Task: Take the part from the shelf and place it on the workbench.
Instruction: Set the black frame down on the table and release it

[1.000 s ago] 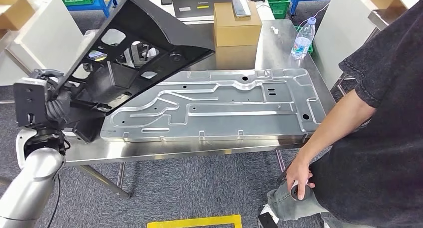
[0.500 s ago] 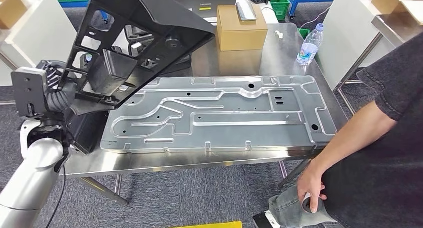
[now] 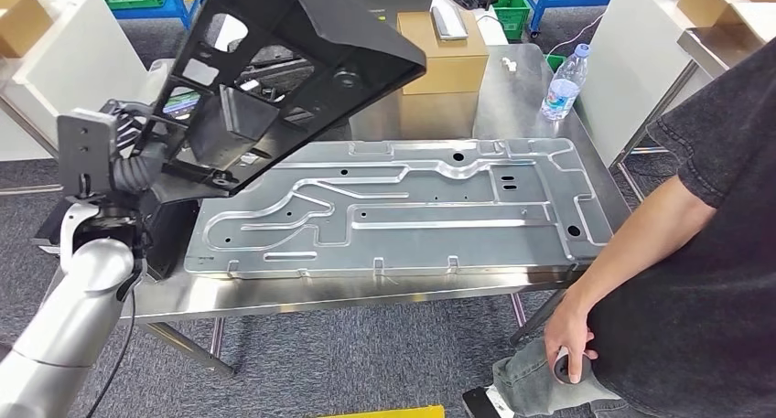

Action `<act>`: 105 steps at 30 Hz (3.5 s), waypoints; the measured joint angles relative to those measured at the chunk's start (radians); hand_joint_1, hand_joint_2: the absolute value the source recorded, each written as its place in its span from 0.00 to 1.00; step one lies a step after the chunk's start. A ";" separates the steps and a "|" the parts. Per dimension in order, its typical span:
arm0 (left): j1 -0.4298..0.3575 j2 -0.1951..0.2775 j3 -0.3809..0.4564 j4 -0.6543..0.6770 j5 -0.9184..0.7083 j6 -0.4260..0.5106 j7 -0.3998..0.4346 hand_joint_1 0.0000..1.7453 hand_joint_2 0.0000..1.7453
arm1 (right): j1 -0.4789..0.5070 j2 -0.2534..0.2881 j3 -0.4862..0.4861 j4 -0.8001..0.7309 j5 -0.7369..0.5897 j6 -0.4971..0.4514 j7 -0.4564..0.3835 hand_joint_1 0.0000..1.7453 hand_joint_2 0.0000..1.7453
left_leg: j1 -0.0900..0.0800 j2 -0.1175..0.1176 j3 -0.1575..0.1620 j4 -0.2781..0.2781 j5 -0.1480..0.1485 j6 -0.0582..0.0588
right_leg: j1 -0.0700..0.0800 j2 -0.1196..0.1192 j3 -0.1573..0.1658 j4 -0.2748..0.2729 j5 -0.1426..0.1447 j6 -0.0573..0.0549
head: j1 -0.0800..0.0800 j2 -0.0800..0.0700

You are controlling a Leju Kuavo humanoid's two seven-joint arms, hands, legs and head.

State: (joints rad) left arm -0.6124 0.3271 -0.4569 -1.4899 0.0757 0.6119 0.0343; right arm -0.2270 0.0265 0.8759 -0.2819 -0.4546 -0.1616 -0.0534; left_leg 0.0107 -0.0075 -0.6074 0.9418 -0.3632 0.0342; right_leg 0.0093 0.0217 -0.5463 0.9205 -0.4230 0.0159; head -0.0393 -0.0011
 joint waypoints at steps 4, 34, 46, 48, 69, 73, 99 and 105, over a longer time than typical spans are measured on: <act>-0.049 -0.030 -0.027 0.045 0.029 -0.009 -0.005 1.00 1.00 | -0.008 0.005 0.006 0.000 0.015 0.003 0.004 0.00 0.00 | 0.001 0.001 0.003 -0.001 0.001 -0.001 | 0.002 0.000 0.001 0.001 0.000 0.000 | 0.000 0.000; -0.145 -0.071 -0.091 0.225 0.000 0.047 0.001 1.00 1.00 | -0.026 0.026 0.015 0.000 0.054 0.012 -0.001 0.00 0.00 | 0.007 0.000 0.040 -0.017 -0.020 0.015 | -0.020 -0.007 -0.178 0.301 -0.084 0.029 | 0.004 0.000; -0.139 -0.068 -0.096 0.232 -0.007 0.051 0.004 1.00 1.00 | -0.026 0.025 0.015 0.000 0.058 0.011 -0.002 0.00 0.00 | 0.009 -0.001 -0.050 0.202 -0.136 -0.026 | -0.016 -0.009 -0.015 -0.005 0.021 -0.018 | -0.004 0.000; -0.124 -0.066 -0.096 0.234 -0.007 0.051 0.004 1.00 1.00 | -0.022 0.025 0.015 0.000 0.058 0.011 -0.002 0.00 0.00 | 0.007 -0.001 -0.133 0.309 -0.140 -0.028 | -0.016 -0.007 0.004 -0.006 0.004 -0.020 | -0.004 0.000; -0.101 -0.065 -0.097 0.241 -0.004 0.045 -0.005 1.00 1.00 | -0.023 0.025 0.014 0.000 0.080 0.010 0.018 0.00 0.00 | -0.003 -0.010 0.003 0.006 -0.011 0.016 | 0.003 -0.013 -0.066 0.034 0.036 0.004 | 0.001 0.000; -0.102 -0.065 -0.098 0.244 -0.004 0.033 -0.010 0.00 1.00 | -0.023 0.026 0.014 0.000 0.085 0.010 0.019 0.00 0.00 | -0.005 -0.007 0.005 0.008 -0.018 0.015 | 0.004 -0.013 -0.060 0.017 0.039 0.010 | 0.000 0.000; -0.219 -0.051 -0.190 0.309 -0.078 -0.361 0.251 0.00 0.00 | -0.023 0.029 0.013 0.000 0.095 0.024 0.007 0.00 0.00 | -0.005 -0.004 0.010 -0.002 -0.013 0.005 | 0.002 -0.010 -0.060 0.018 0.040 0.002 | 0.000 0.000; -0.339 -0.018 -0.272 0.321 -0.127 -0.570 0.358 0.00 0.00 | -0.024 0.028 0.013 0.000 0.107 0.038 0.000 0.00 0.00 | -0.005 -0.004 0.010 -0.002 -0.013 0.005 | 0.002 -0.010 -0.060 0.018 0.040 0.002 | 0.001 0.000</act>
State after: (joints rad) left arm -0.9517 0.3089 -0.7287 -1.1693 -0.0517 0.0420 0.3922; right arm -0.2506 0.0547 0.8886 -0.2819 -0.3478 -0.1236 -0.0535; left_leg 0.0054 -0.0117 -0.5973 0.9395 -0.3761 0.0397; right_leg 0.0111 0.0113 -0.6066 0.9386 -0.3831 0.0175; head -0.0387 -0.0011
